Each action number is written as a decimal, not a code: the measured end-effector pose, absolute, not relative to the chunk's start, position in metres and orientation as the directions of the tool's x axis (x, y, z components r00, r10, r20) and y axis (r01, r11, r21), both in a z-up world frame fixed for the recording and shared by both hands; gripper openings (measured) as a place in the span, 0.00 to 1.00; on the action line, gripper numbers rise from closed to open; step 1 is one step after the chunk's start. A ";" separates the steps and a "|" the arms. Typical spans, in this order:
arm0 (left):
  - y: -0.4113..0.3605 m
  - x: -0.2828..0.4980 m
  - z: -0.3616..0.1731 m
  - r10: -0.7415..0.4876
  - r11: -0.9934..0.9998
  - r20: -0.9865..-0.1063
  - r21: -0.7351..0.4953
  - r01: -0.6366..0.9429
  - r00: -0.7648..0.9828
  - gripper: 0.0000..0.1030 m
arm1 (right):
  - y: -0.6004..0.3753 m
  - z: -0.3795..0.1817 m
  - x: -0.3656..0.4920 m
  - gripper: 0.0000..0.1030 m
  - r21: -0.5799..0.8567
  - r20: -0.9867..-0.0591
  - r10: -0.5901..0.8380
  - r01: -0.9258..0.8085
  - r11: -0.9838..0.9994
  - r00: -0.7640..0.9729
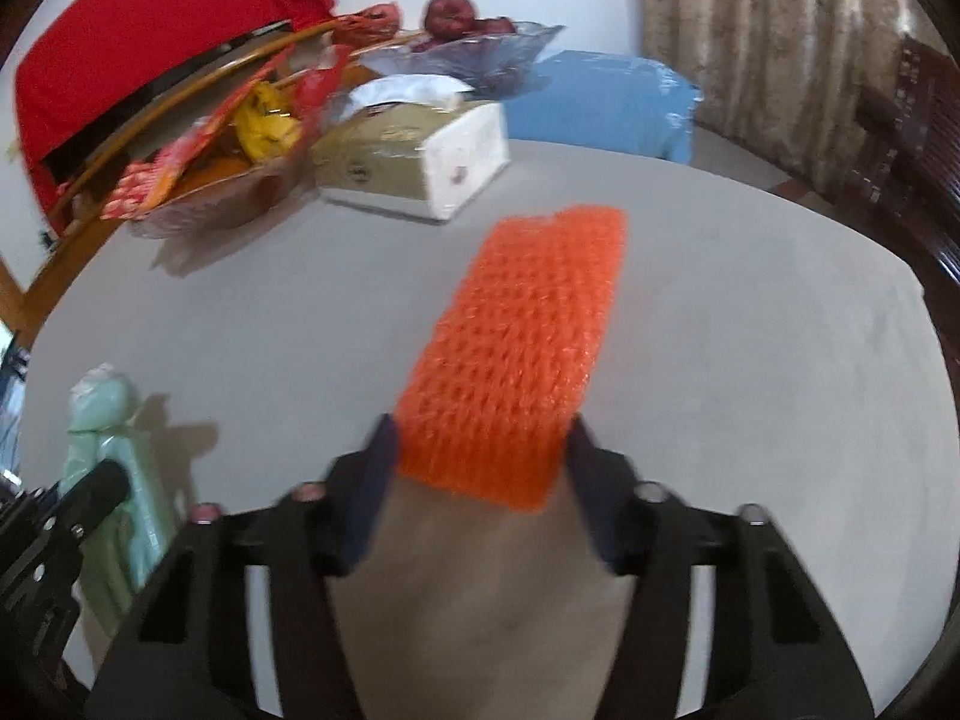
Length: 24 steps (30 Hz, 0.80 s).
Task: Collect trash
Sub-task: 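Hold the glove in the left tool while the right tool grasps the orange foam net, then carry the glove with the left tool while the right tool carries the foam net over the bin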
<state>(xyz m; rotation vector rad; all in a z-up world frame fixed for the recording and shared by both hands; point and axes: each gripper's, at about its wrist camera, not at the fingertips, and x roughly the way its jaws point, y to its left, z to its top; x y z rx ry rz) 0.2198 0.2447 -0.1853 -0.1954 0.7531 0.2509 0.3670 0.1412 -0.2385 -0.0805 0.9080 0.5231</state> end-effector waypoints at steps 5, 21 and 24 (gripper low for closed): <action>0.244 0.216 -0.181 0.153 0.954 -0.690 -0.083 -0.288 0.707 0.14 | 0.139 -0.227 0.361 0.10 0.190 -0.757 0.445 -0.491 0.850 0.478; 0.204 0.197 -0.140 0.089 0.980 -0.654 -0.077 -0.182 0.751 0.14 | 0.077 -0.163 0.296 0.10 0.216 -0.650 0.518 -0.518 0.828 0.556; 0.193 0.193 -0.131 0.067 0.984 -0.645 -0.084 -0.158 0.761 0.14 | 0.062 -0.150 0.284 0.10 0.212 -0.634 0.519 -0.517 0.829 0.573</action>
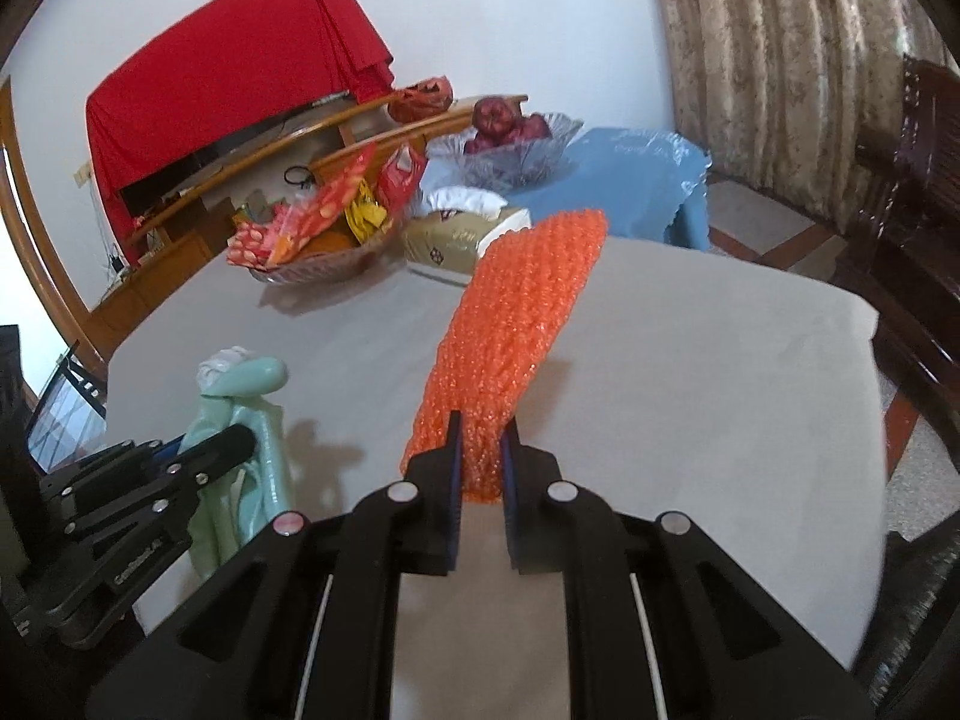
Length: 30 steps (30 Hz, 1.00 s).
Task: Collect trash
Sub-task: 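Carry the glove with the left tool while the right tool carries the foam net over the bin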
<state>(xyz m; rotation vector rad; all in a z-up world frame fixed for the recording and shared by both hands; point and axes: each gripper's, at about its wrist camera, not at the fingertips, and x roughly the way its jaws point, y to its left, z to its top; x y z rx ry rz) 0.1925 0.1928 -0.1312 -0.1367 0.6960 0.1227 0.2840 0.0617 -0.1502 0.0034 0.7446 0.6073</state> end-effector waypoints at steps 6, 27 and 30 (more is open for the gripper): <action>0.163 0.182 -0.109 0.017 0.992 -0.613 -0.090 -0.092 0.790 0.14 | 0.033 -0.127 0.259 0.10 0.203 -0.604 0.518 -0.512 0.835 0.606; 0.063 0.141 -0.053 -0.154 0.988 -0.508 -0.102 0.119 0.848 0.14 | -0.080 -0.078 0.174 0.10 0.163 -0.531 0.445 -0.429 0.889 0.721; 0.051 0.140 -0.050 -0.182 0.983 -0.506 -0.115 0.143 0.843 0.14 | -0.097 -0.075 0.163 0.10 0.160 -0.523 0.426 -0.406 0.900 0.738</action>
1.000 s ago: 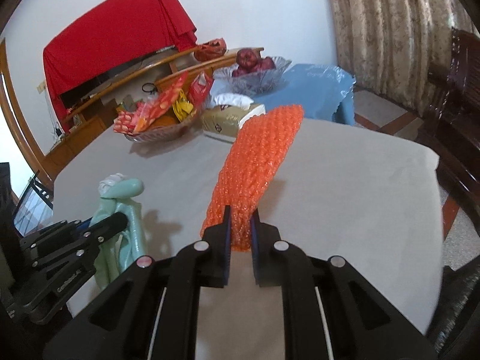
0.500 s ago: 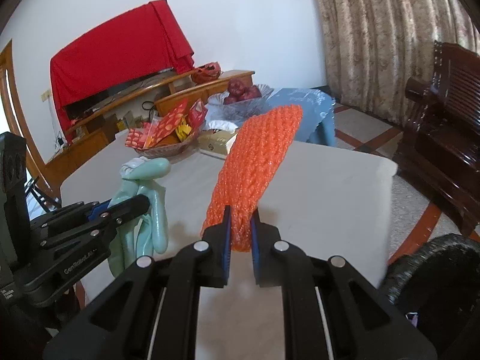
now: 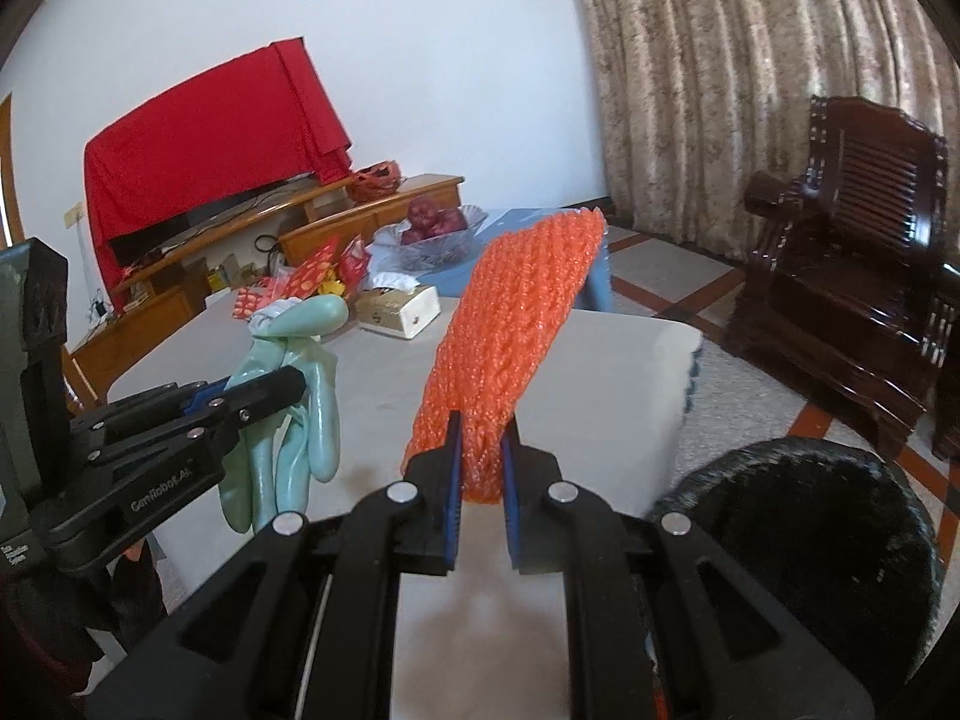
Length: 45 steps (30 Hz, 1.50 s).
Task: Collect trash
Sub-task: 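Carry the glove with the left tool while the right tool carries the foam net over the bin, then open both tools to drop the glove and foam net into the bin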
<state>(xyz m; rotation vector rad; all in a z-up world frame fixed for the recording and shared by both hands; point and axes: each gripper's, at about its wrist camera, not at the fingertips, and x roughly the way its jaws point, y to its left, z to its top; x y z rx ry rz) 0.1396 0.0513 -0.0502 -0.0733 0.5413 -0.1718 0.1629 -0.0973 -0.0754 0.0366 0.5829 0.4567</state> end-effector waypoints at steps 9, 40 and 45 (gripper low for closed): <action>-0.013 0.139 -0.062 -0.283 0.958 -0.534 -0.112 0.264 0.797 0.14 | -0.183 -0.084 0.126 0.10 0.145 -0.534 0.294 -0.257 0.956 0.793; -0.172 0.182 -0.135 -0.483 0.835 -0.645 -0.134 0.534 0.592 0.29 | -0.313 -0.174 0.114 0.50 0.097 -0.678 0.031 0.048 0.994 0.734; -0.170 0.176 -0.130 -0.500 0.823 -0.634 -0.136 0.552 0.590 0.44 | -0.321 -0.170 0.103 0.73 0.110 -0.669 0.004 0.094 0.989 0.743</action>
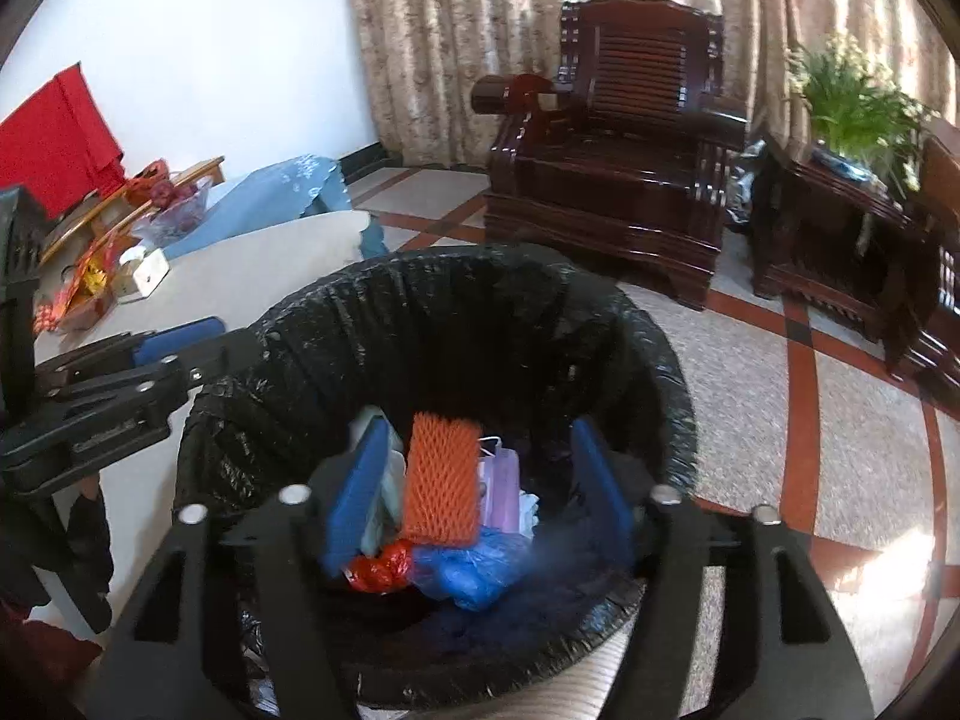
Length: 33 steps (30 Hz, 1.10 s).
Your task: Collect trash
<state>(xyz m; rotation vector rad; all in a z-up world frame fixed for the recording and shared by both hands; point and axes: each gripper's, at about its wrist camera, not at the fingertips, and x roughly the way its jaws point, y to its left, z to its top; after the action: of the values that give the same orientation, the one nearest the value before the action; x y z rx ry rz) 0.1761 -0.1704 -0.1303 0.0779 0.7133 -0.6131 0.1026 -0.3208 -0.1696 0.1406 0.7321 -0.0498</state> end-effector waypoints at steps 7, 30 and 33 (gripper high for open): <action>-0.142 0.165 -0.105 -0.485 0.845 -0.598 -0.133 0.518 0.637 0.69 | -0.319 -0.145 0.089 0.95 0.177 -0.621 0.033 0.099 0.979 0.783; -0.055 0.079 -0.021 -0.363 0.920 -0.547 -0.079 0.385 0.754 0.92 | -0.237 -0.041 0.046 0.95 0.190 -0.518 0.162 -0.071 0.979 0.840; -0.051 0.070 -0.013 -0.358 0.923 -0.529 -0.079 0.376 0.770 0.92 | -0.230 -0.033 0.040 0.95 0.176 -0.511 0.165 -0.085 0.981 0.844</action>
<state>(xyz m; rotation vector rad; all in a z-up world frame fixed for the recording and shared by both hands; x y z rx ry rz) 0.0700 -0.0511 -0.0125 0.0325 0.5668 -0.3984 0.0403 -0.2295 -0.0328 0.1492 0.5517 0.1320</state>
